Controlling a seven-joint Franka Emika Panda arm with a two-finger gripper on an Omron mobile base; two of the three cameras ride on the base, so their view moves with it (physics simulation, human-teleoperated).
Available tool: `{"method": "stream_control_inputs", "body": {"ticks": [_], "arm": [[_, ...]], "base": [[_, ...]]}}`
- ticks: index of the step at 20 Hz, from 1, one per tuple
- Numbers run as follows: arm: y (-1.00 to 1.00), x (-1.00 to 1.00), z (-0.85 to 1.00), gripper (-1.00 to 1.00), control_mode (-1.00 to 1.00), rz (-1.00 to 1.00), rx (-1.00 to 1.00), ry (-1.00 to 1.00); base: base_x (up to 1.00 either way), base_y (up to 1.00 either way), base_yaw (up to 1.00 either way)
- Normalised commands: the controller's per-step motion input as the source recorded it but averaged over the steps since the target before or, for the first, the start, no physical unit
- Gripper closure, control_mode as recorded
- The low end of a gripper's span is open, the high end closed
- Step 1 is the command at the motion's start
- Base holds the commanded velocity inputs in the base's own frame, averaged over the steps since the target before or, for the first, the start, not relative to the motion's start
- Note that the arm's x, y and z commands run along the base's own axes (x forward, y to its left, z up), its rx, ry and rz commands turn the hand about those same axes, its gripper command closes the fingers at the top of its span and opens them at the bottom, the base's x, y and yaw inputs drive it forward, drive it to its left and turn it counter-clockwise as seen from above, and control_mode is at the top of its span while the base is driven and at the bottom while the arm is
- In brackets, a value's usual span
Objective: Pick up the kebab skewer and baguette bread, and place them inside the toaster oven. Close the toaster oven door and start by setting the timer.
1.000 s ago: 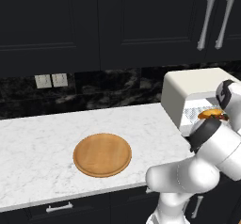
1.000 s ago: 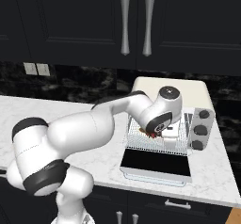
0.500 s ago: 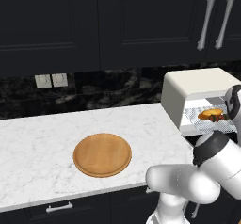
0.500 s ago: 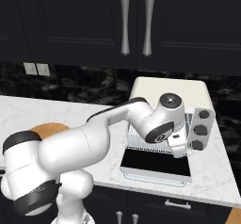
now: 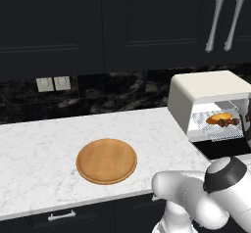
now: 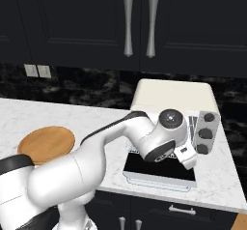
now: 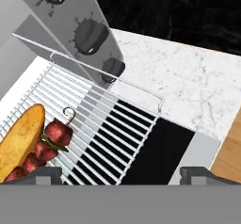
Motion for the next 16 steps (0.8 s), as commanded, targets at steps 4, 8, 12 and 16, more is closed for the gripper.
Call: {"method": "stream_control_inputs", "body": {"ticks": [4,8,12,16], "arm": [[0.14,-0.02,0.00,-1.00,-1.00,0.24,-0.18,-0.05],[0.16,-0.06,0.00,-1.00,-1.00,0.31,-0.18,-0.02],[0.11,-0.08,0.00,-1.00,-1.00,0.35,-0.17,0.00],[0.07,-0.05,0.00,-1.00,-1.00,0.34,-0.16,0.00]], "base": [[0.00,0.00,0.00],[0.00,0.00,0.00],[0.00,0.00,0.00],[0.00,0.00,0.00]]}}
